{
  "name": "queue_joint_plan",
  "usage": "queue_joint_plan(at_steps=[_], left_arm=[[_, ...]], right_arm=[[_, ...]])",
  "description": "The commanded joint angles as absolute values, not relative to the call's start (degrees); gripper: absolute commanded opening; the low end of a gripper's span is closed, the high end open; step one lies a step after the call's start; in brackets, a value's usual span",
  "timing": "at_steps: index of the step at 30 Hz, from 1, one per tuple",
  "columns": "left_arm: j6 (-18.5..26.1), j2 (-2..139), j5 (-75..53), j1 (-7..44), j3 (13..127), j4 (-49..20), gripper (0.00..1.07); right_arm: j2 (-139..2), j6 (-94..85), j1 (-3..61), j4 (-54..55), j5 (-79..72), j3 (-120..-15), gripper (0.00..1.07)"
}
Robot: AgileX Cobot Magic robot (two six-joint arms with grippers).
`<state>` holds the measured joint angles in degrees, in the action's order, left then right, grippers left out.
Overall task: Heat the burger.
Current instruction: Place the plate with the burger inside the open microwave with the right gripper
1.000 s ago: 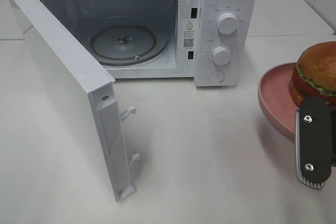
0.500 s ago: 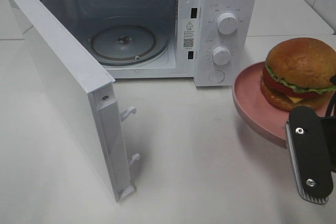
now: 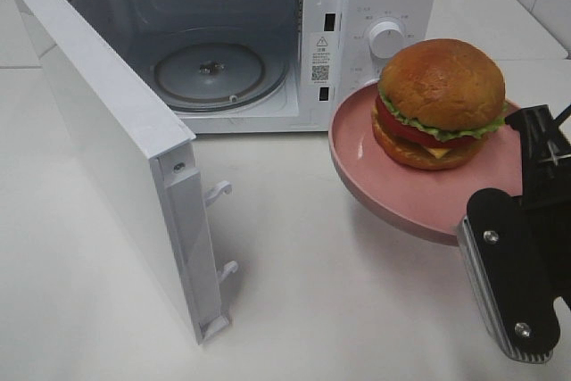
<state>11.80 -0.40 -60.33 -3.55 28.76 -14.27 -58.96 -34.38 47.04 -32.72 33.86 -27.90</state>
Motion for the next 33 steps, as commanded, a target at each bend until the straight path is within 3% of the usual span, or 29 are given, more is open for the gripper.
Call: queue_joint_plan(at_steps=[1, 7, 21, 33], left_arm=[[11.7, -1.6, -59.7, -3.7, 28.6, -14.4, 0.88], [11.7, -1.6, -59.7, -3.7, 28.6, -14.4, 0.88], [11.7, -1.6, -59.7, -3.7, 28.6, -14.4, 0.88], [11.7, -1.6, -59.7, -3.7, 28.6, -14.4, 0.88]], right_arm=[[-58.7, -39.6, 46.1, -32.4, 29.0, -28.1, 0.0], [-58.7, -49.0, 42.1, -26.8, 26.4, -28.1, 0.0], [-58.8, -87.1, 30.3, -0.4, 24.4, -28.1, 0.0], [-67.4, -89.8, 30.5, 0.0, 24.4, -35.2, 0.0]])
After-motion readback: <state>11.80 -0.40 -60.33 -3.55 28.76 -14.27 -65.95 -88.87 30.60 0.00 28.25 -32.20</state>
